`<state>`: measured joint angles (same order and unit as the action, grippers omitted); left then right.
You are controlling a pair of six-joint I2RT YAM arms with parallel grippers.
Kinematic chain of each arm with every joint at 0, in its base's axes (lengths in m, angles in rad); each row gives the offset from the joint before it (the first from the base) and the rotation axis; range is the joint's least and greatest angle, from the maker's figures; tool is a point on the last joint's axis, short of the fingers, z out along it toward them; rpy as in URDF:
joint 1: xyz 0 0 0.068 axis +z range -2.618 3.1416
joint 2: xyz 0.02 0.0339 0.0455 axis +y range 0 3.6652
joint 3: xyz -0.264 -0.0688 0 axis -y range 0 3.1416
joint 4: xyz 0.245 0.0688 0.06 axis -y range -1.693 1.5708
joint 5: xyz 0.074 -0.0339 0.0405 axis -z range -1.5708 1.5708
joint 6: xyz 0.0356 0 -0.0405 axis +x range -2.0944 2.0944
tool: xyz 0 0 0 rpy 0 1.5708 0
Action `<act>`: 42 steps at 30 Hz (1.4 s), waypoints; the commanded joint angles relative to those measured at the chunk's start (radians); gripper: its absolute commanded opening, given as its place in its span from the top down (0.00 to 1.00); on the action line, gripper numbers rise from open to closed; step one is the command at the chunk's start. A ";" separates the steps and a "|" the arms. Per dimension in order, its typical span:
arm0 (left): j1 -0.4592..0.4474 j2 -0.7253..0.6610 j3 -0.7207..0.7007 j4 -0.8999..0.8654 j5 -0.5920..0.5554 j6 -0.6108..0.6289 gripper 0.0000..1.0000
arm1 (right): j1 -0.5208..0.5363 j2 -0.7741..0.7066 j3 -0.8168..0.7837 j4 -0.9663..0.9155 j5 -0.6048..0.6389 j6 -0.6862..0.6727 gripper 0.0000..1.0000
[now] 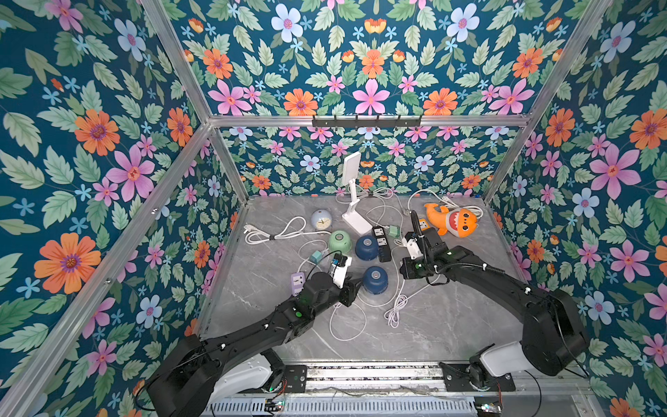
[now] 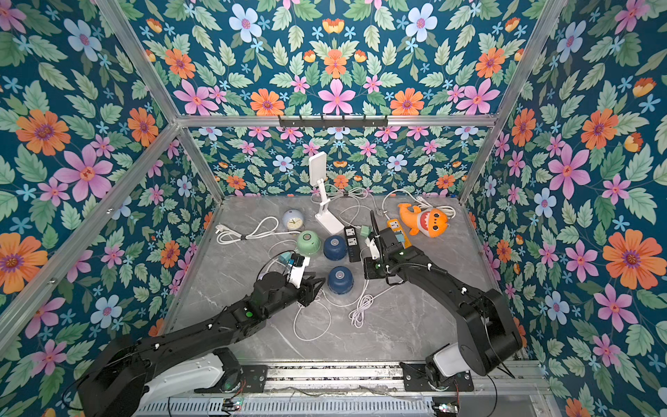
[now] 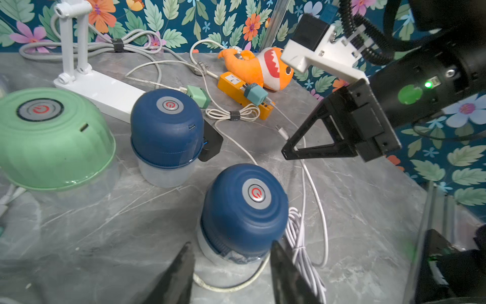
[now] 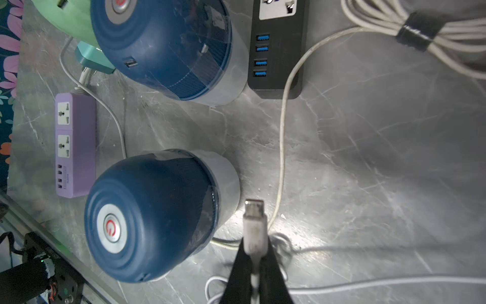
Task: Charge the cordless meat grinders
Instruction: Pick up the cordless meat grinder at the center of the board.
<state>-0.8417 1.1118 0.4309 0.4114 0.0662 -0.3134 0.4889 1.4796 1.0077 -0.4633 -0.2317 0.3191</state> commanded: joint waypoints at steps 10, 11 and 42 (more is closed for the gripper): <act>-0.004 0.147 -0.047 0.174 0.133 0.000 0.19 | 0.023 0.092 0.045 0.026 -0.043 -0.009 1.00; -0.008 0.149 -0.061 0.181 0.100 -0.004 0.18 | 0.025 0.099 0.046 0.029 -0.047 -0.008 1.00; -0.106 0.708 0.002 0.712 -0.078 0.281 0.14 | 0.050 0.282 0.066 0.129 -0.205 -0.060 1.00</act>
<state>-0.9463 1.7912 0.4103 1.0946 -0.0334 -0.0715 0.5308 1.7538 1.0660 -0.3649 -0.3538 0.2760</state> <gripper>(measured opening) 0.859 0.073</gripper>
